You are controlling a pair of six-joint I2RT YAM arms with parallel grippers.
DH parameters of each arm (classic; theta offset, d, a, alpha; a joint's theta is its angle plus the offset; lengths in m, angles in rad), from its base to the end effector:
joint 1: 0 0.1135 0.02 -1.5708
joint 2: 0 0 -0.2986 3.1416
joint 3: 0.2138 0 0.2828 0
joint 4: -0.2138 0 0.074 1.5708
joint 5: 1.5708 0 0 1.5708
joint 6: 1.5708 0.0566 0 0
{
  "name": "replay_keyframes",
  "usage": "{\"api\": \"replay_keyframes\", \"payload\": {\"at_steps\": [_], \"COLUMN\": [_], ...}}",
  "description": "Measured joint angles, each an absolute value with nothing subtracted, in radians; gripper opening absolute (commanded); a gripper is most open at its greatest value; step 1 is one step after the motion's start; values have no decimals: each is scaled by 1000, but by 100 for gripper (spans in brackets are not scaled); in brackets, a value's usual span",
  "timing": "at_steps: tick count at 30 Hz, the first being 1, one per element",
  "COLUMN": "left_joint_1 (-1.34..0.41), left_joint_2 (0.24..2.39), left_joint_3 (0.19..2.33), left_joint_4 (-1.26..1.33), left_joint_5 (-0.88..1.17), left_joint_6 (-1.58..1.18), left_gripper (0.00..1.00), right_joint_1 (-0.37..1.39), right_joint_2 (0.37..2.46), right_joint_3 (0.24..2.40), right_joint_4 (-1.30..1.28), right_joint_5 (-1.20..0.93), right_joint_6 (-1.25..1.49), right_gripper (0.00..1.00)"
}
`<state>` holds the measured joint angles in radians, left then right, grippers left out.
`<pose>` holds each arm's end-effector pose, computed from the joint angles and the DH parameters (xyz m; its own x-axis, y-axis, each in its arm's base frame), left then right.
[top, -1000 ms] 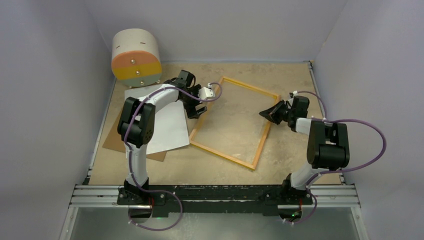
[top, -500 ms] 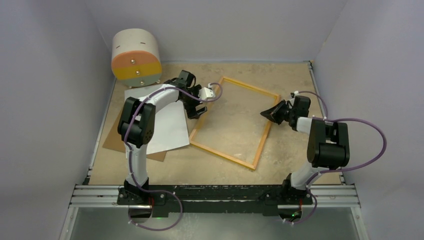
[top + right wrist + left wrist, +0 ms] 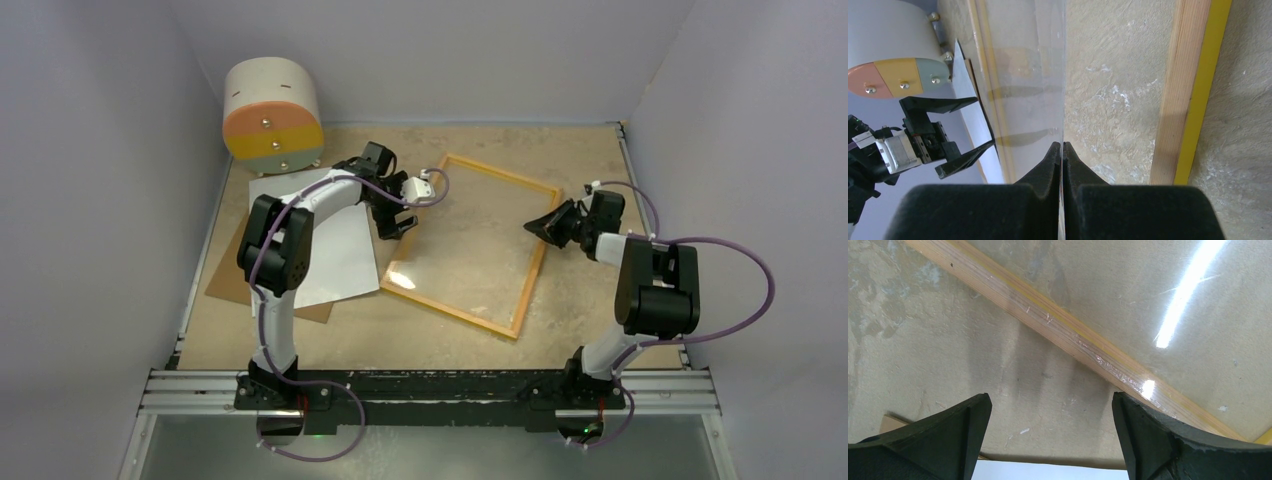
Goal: Put the photo into the frame
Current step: Move the photo frame to the center of the board.
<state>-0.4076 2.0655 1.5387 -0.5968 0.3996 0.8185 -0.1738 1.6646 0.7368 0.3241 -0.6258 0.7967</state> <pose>0.4369 -0.2126 0.1755 -0.1862 0.8130 -0.5516 0.9595 0.2714 0.0760 0.3607 -0.0297 0.1575 -0.6303 0.6991 -0.3377 0.1658 0.5462 0.8211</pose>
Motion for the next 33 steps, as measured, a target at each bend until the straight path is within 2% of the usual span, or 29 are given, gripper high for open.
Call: {"api": "replay_keyframes", "payload": {"at_steps": [26,27,29,31,33], "left_joint_1": [-416,-416,-416,-418,-420], "left_joint_2": [2077,2079,2084,2094,2110], "left_joint_3": [1588,1595,1604,1613,1618], "left_joint_4": [-627,-628,-627,-627,-626], "left_joint_5": [438,444,454,468,474], "left_joint_6": [774,768,755,740,734], "left_gripper": [99,99,98,95,93], "right_joint_1": [-197,-197,-197,-197,-198], "right_joint_2": [1689,1695,1706,1715,1716], "right_joint_3": [854,855,855,854,848], "right_joint_4": [163,164,168,178,194], "right_joint_5": [-677,-680,-690,-704,-727], "right_joint_6": [696,695,695,699,714], "right_gripper": [0,2,12,30,41]}}
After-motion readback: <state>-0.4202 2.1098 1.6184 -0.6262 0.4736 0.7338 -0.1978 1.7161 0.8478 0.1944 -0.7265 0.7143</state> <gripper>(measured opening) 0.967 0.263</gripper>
